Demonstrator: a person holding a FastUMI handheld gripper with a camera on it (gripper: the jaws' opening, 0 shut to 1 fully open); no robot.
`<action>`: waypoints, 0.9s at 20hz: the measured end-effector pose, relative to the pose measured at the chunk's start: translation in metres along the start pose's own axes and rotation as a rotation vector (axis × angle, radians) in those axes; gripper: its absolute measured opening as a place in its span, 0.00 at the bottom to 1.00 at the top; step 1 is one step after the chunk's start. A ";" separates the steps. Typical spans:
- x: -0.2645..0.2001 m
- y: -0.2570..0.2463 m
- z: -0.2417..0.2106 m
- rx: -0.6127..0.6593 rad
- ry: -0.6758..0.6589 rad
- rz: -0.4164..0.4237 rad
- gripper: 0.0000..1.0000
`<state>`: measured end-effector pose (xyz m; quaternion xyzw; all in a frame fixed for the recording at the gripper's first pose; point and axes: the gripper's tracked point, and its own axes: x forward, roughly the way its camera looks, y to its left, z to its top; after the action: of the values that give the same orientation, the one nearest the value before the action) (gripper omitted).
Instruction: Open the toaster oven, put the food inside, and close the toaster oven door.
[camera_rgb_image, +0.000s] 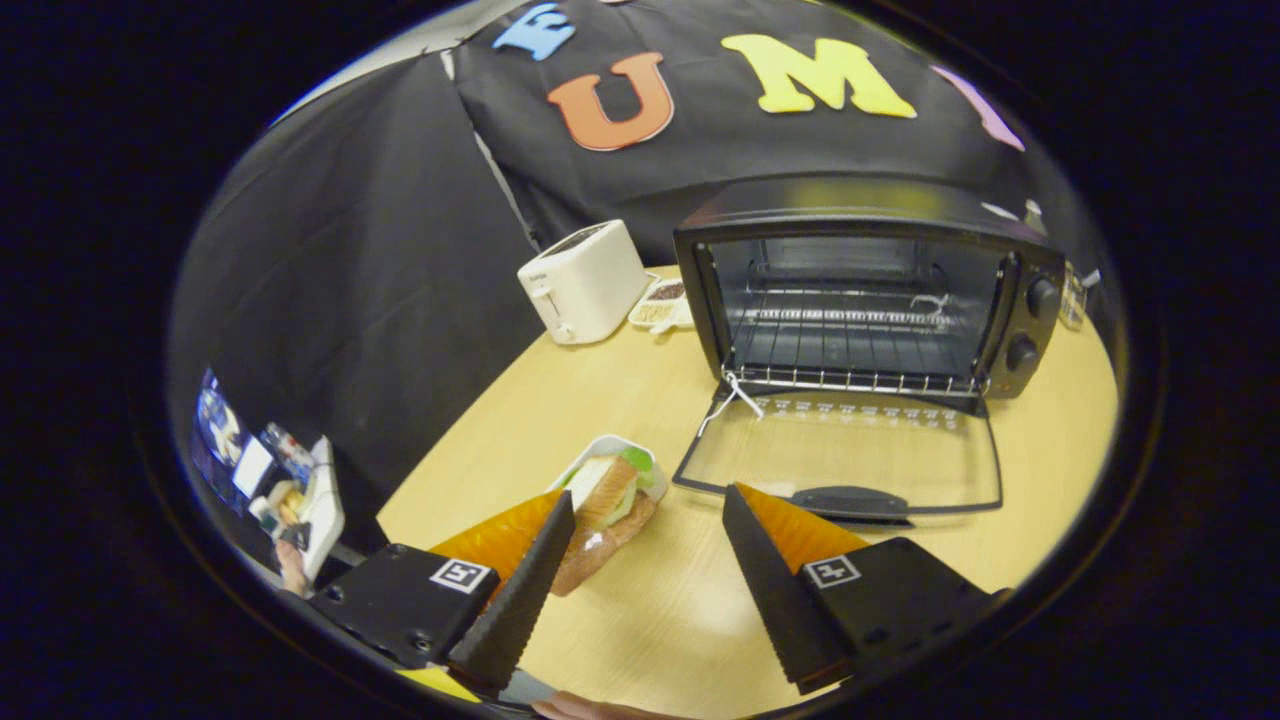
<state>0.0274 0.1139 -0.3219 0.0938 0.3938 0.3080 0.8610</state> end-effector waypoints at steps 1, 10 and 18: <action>0.002 0.007 -0.003 0.093 0.036 0.049 0.99; 0.037 0.018 -0.028 0.272 0.220 0.148 0.50; 0.017 0.018 -0.014 0.216 0.214 0.162 0.38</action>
<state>0.0177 0.1371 -0.3348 0.1839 0.5051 0.3406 0.7714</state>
